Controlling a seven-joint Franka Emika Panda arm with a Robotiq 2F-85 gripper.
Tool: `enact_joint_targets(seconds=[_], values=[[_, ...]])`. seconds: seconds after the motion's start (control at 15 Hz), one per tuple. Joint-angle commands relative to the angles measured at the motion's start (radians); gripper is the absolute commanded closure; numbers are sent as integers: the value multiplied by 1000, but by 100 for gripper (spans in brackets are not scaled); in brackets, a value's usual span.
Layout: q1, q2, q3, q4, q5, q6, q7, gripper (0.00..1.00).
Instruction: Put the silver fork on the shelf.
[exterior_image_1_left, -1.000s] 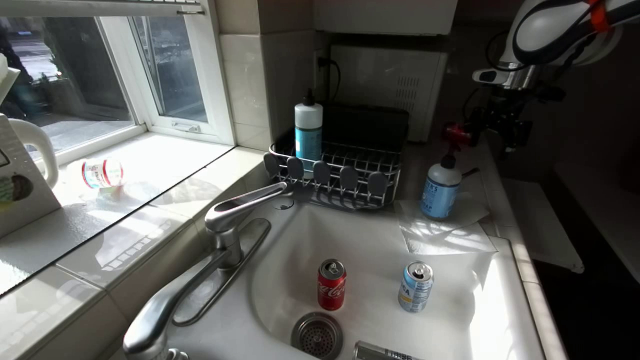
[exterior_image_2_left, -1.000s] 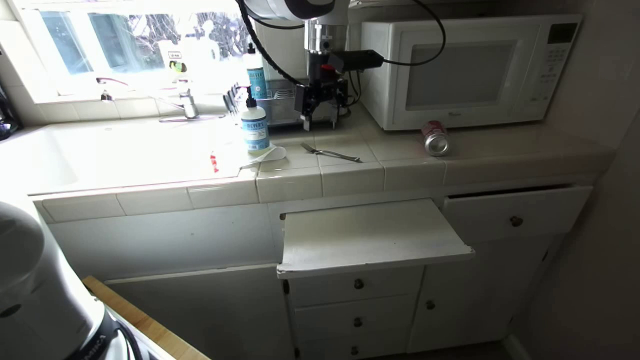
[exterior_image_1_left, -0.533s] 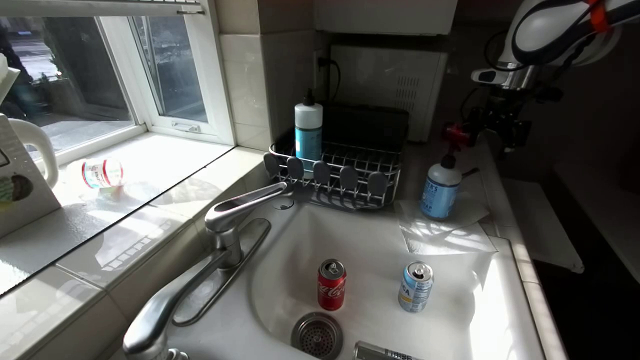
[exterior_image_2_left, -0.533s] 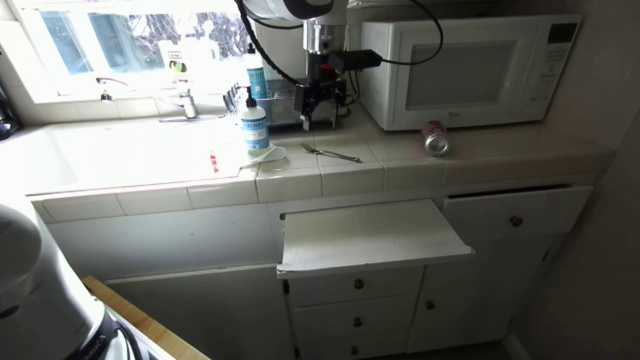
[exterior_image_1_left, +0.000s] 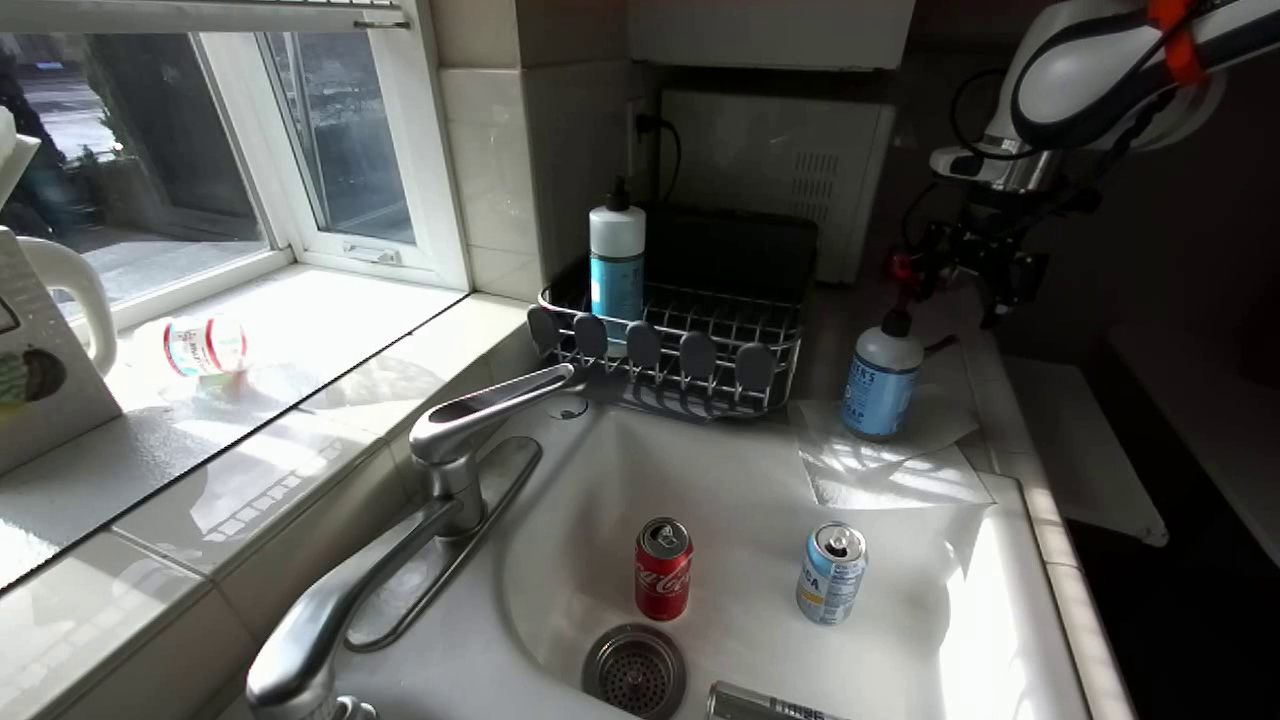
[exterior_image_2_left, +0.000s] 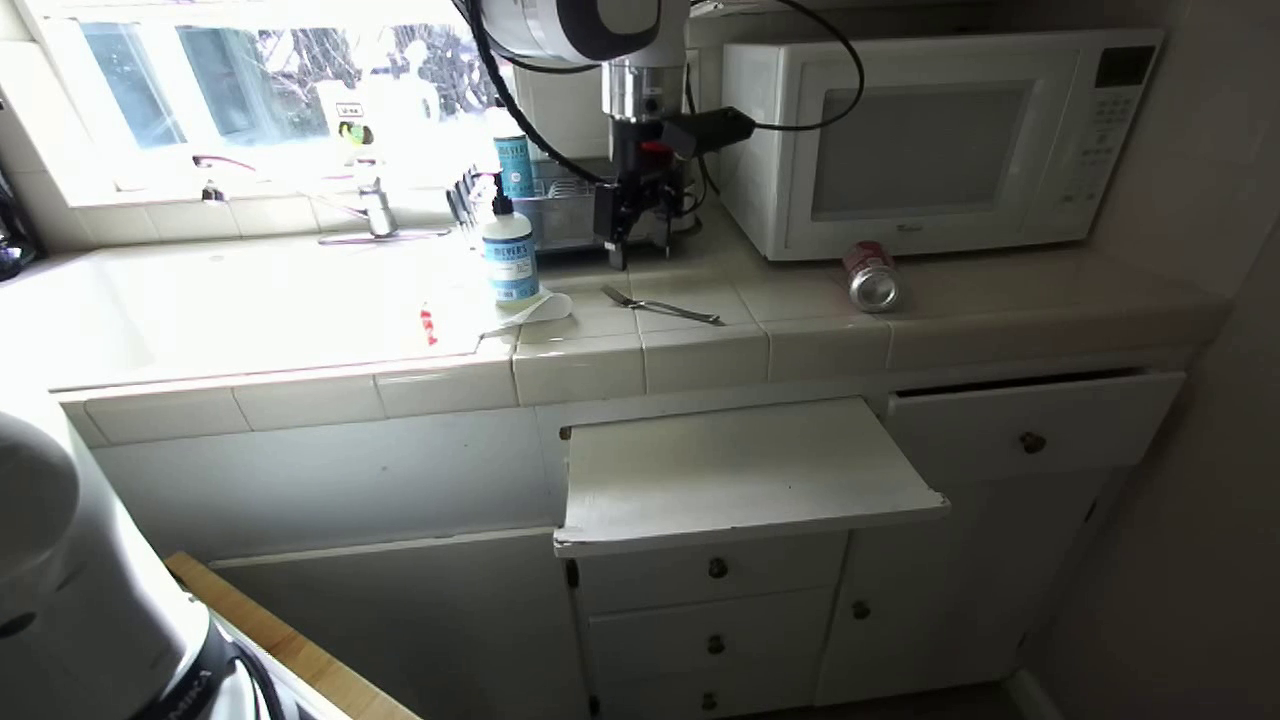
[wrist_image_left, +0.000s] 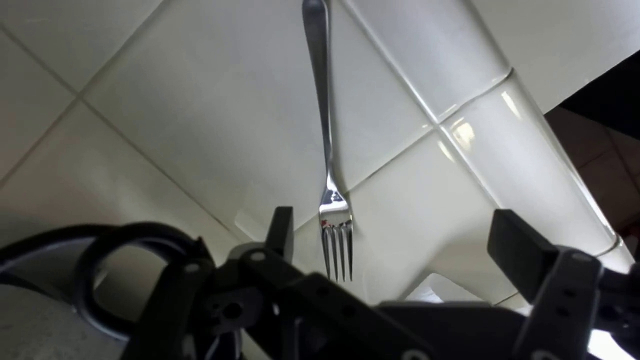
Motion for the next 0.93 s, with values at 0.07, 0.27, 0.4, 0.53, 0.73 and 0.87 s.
enact_joint_targets(seconds=[0.07, 0.27, 0.4, 0.53, 0.73, 0.87], values=[[-28, 46, 19, -6, 13, 50, -24, 0], [-37, 71, 26, -3, 12, 64, -35, 0], [-43, 85, 33, -2, 25, 75, -53, 1], [-50, 101, 40, 4, 31, 74, -63, 25], [-57, 119, 48, 7, 26, 80, -82, 30], [-60, 129, 54, 10, 28, 85, -93, 31]])
